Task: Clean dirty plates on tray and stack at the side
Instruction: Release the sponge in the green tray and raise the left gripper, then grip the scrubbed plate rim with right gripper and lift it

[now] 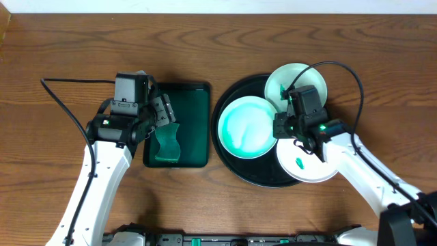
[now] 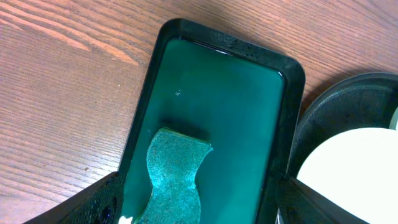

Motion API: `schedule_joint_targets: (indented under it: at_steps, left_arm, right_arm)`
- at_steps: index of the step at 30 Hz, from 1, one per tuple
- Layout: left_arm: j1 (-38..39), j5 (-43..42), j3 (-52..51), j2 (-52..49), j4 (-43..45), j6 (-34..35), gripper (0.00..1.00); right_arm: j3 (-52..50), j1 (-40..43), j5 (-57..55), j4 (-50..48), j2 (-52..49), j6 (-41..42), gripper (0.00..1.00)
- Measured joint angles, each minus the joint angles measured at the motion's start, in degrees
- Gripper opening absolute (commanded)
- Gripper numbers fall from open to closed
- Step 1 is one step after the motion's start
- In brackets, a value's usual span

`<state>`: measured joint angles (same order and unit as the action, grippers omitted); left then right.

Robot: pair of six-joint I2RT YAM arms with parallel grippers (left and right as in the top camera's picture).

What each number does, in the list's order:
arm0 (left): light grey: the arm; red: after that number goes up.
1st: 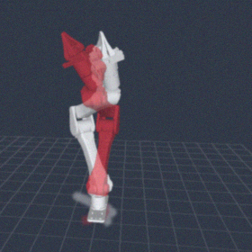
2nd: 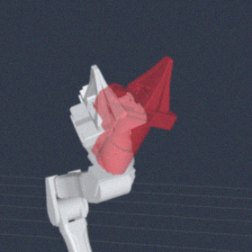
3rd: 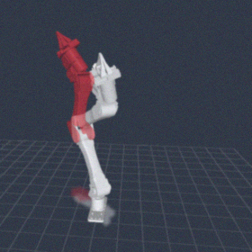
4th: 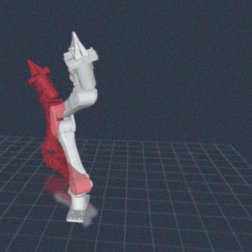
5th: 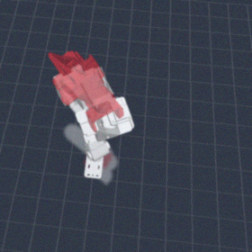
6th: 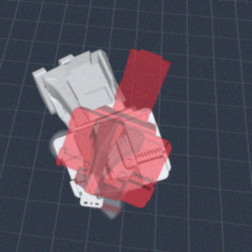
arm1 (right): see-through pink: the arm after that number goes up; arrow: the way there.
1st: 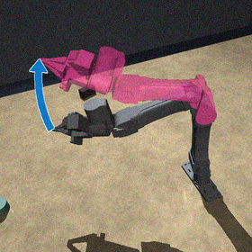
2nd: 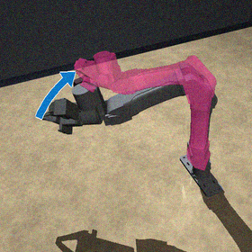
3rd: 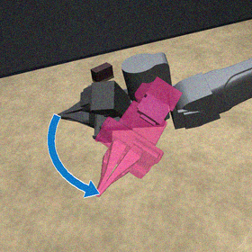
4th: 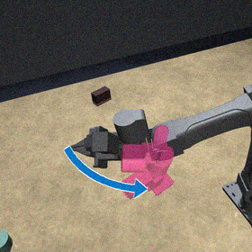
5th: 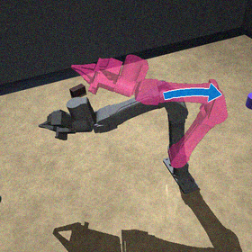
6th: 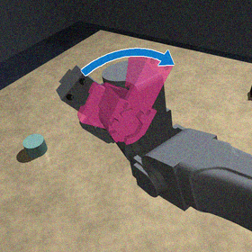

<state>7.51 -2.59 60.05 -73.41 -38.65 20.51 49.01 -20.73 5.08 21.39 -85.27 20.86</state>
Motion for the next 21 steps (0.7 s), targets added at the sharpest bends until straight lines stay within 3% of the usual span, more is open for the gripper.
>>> schedule_joint_targets:
  at_steps: [14,21]
  left_arm:
    - [0.00,0.00,0.00,0.00,-0.02,0.02,0.79]
    - [0.00,0.00,0.00,0.00,-0.04,0.00,0.79]
  right_arm:
    - [0.02,3.45,3.02,0.44,0.26,1.36,0.01]
    - [4.31,7.10,6.62,6.29,0.26,2.69,0.01]
